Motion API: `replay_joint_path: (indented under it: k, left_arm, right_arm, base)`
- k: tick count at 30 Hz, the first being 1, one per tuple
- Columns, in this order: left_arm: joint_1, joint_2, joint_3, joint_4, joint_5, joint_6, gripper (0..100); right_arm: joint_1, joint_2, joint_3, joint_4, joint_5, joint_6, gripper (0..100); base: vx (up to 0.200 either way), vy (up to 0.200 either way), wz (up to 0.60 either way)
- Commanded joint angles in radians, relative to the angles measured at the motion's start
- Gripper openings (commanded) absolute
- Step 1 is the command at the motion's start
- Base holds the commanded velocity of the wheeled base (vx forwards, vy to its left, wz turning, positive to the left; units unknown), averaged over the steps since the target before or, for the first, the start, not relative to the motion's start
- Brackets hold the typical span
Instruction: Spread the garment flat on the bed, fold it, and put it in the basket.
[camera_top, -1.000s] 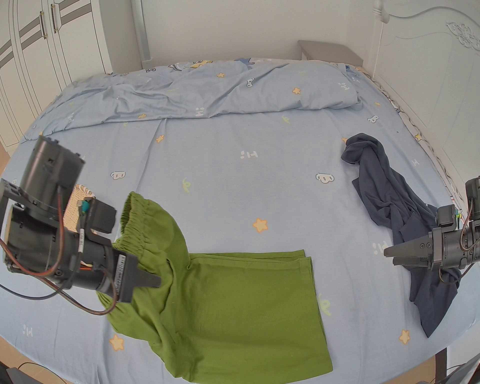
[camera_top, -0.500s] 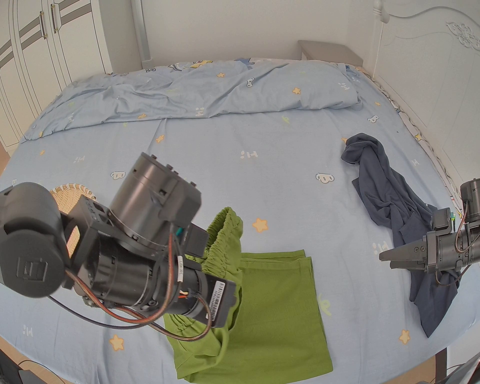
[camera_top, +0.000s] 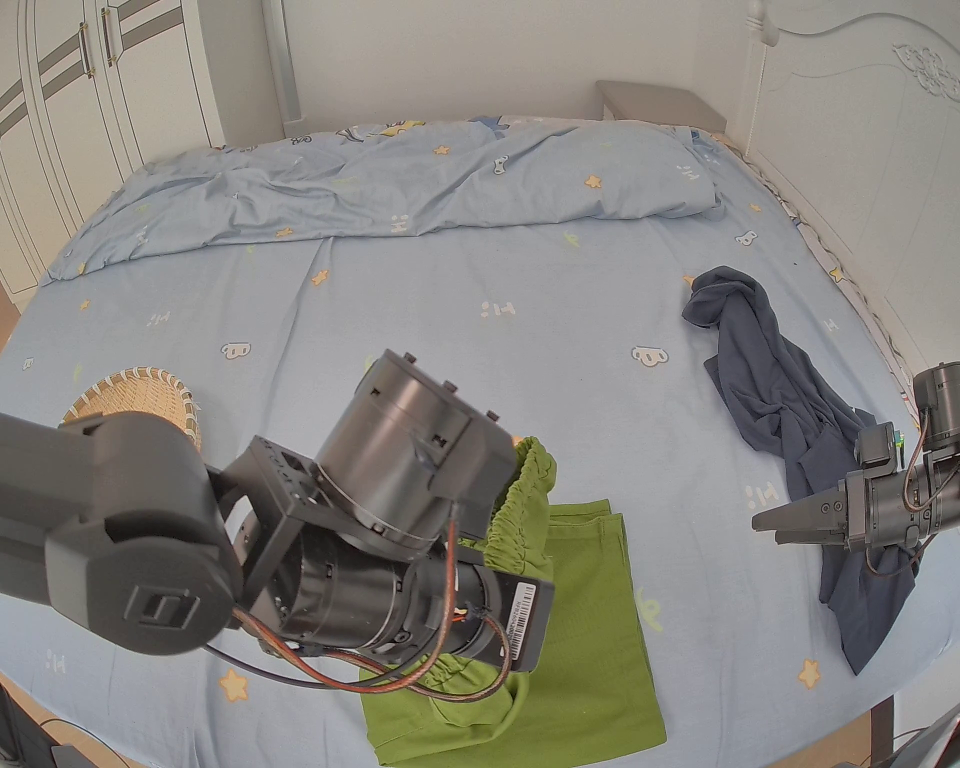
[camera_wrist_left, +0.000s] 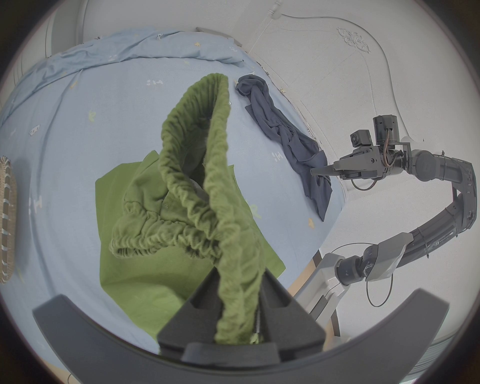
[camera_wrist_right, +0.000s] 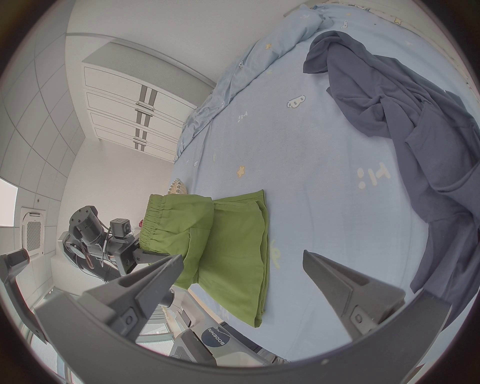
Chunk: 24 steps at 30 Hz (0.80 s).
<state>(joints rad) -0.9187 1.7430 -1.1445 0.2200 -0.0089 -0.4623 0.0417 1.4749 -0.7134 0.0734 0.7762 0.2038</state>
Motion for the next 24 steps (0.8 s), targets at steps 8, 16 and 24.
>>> replay_joint_path:
  k: [8,16,24]
  left_arm:
    - [-0.052,0.052,0.003,-0.036,-0.003,-0.036,100]
    - [-0.043,0.067,0.009,-0.176,-0.005,-0.145,100]
    - [0.232,-0.016,0.109,-0.177,-0.144,-0.242,100]
  right_arm:
    - [-0.002,-0.001,-0.001,-0.001,0.002,0.000,100]
    - [-0.002,-0.002,-0.001,-0.001,0.002,0.000,100]
    - [-0.003,-0.021,-0.004,-0.001,0.011,0.002,100]
  base:
    - [0.000,0.000,0.00]
    - [0.000,0.000,0.00]
    - [0.000,0.000,0.00]
